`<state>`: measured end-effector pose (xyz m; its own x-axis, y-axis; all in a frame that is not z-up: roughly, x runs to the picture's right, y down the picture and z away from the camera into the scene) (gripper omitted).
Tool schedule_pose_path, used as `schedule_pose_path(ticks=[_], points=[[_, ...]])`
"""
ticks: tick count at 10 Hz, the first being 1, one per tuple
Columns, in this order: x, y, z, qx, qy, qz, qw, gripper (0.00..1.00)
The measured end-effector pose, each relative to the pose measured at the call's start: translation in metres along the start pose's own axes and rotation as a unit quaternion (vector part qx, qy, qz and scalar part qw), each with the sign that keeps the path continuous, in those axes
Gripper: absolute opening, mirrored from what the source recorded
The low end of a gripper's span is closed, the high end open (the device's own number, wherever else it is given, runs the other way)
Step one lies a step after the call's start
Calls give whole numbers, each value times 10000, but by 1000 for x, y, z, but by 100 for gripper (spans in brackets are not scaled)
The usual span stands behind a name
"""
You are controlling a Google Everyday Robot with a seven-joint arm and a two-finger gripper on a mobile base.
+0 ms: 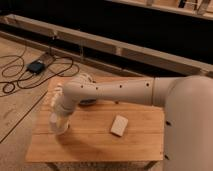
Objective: Place the ceramic cup over the eraser
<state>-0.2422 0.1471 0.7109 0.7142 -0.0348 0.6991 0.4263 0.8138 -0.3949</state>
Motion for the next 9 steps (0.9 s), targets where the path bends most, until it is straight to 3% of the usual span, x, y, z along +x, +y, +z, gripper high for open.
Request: schedule_pose_path(ticks=[3,9], points=[[10,-6,1,76,25,45,10000,66],[18,-3,-1,16,87,101,9999,66]])
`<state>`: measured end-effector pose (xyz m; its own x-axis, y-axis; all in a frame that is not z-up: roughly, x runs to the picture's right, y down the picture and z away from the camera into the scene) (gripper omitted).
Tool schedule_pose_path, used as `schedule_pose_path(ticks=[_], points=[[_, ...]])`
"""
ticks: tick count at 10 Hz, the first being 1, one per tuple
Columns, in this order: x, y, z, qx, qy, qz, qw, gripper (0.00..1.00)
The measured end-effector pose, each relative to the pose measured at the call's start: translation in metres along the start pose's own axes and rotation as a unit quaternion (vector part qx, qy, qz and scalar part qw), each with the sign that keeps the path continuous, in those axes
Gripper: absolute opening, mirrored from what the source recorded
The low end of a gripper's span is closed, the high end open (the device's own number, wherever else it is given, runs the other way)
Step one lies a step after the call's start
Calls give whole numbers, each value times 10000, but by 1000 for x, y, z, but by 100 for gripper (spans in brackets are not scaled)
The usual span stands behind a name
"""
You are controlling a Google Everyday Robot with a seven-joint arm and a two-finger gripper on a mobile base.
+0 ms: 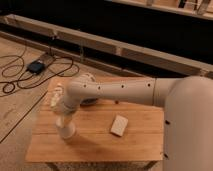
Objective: Place the ceramic cup over the eraser
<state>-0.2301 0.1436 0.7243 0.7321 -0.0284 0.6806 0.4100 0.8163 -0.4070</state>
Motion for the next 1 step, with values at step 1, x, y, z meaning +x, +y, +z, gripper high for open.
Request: schedule_pose_path(ticks=[1], points=[[0,0,0,1,0,1,10000,66]])
